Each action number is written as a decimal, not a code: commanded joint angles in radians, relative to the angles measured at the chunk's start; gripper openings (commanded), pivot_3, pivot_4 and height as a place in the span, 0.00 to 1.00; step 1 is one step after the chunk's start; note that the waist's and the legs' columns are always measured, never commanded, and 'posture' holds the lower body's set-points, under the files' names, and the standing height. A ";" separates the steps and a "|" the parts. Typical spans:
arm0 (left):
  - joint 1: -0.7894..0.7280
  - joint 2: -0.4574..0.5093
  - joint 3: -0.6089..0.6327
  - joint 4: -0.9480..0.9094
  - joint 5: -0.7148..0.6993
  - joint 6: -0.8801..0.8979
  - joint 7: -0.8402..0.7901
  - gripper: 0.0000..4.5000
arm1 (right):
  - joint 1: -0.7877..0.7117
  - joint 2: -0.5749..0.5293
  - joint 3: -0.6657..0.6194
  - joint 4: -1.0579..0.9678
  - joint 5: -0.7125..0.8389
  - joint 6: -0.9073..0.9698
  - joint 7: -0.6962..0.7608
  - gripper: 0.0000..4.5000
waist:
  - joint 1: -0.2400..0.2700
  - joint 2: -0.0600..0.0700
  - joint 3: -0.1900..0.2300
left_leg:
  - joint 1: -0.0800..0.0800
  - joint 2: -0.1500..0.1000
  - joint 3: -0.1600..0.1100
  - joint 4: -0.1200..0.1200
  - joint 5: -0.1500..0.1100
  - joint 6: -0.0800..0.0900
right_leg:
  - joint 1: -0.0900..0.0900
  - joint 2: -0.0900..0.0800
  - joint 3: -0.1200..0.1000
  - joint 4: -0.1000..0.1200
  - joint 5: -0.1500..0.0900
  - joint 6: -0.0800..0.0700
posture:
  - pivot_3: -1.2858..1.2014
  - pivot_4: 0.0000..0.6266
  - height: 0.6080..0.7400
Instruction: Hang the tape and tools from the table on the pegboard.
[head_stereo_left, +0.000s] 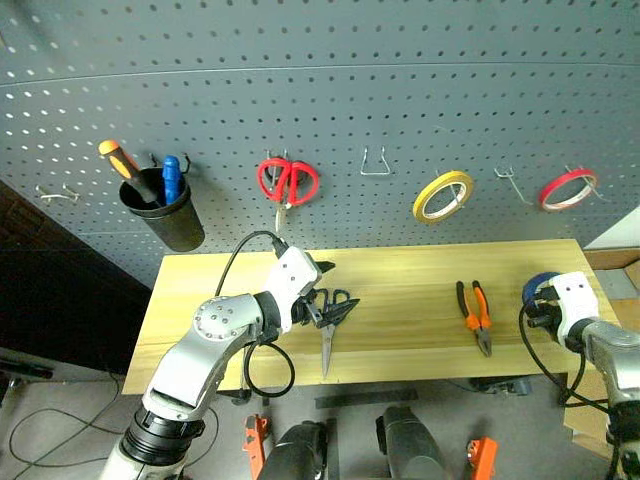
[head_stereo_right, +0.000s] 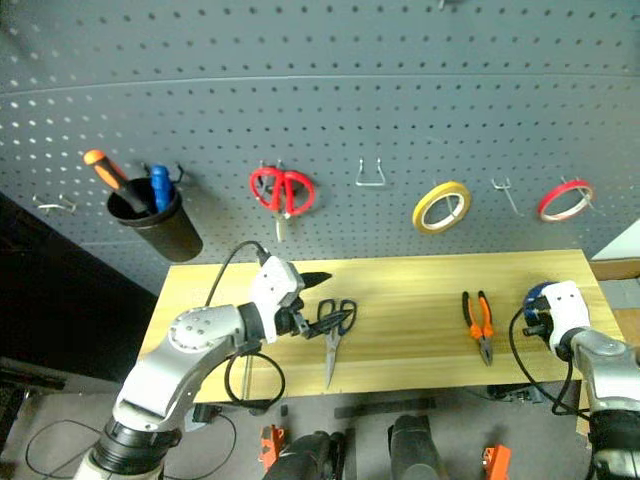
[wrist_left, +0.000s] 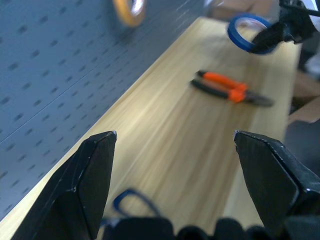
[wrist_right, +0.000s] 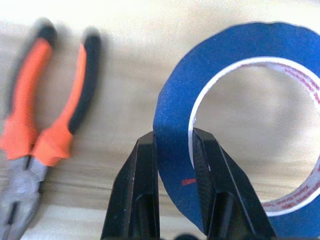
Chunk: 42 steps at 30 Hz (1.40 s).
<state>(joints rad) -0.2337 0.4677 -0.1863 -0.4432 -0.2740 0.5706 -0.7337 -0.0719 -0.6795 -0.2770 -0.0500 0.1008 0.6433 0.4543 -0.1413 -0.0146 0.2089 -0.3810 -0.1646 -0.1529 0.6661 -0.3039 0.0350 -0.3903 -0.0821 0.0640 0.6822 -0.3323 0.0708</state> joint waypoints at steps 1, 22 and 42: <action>0.014 0.015 0.017 -0.064 -0.060 -0.051 -0.058 0.90 | 0.061 0.028 -0.043 -0.359 -0.007 0.115 -0.076 0.09 | -0.002 0.000 0.000 | 0.001 0.001 0.001 0.000 0.000 0.000 | 0.000 0.000 -0.001 0.000 0.001 -0.001 | 0.41 0.36 1.00; -0.025 -0.029 0.019 -0.007 -0.080 -0.171 -0.062 0.90 | -0.290 0.211 0.168 -0.261 -0.092 -0.106 -0.244 0.09 | -0.001 0.000 0.000 | 0.001 0.003 0.004 0.004 0.000 -0.001 | -0.002 -0.001 -0.009 -0.002 0.009 -0.001 | 0.41 0.34 1.00; -0.012 0.059 0.021 0.094 0.001 -0.308 -0.135 0.90 | -0.019 0.343 0.110 -0.508 0.049 0.130 -0.256 0.97 | 0.000 0.001 0.000 | 0.000 0.003 0.002 0.008 0.000 -0.001 | -0.003 -0.004 -0.019 0.001 0.010 -0.003 | 0.41 0.33 1.00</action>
<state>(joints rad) -0.2472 0.5134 -0.1661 -0.3545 -0.2943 0.3070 -0.8509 -0.1020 -0.3481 -0.1316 -0.4783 0.1234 0.6969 0.2219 -0.1417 -0.0140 0.2087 -0.3813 -0.1609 -0.1511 0.6745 -0.3035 0.0337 -0.3933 -0.0865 0.0443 0.6833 -0.3217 0.0678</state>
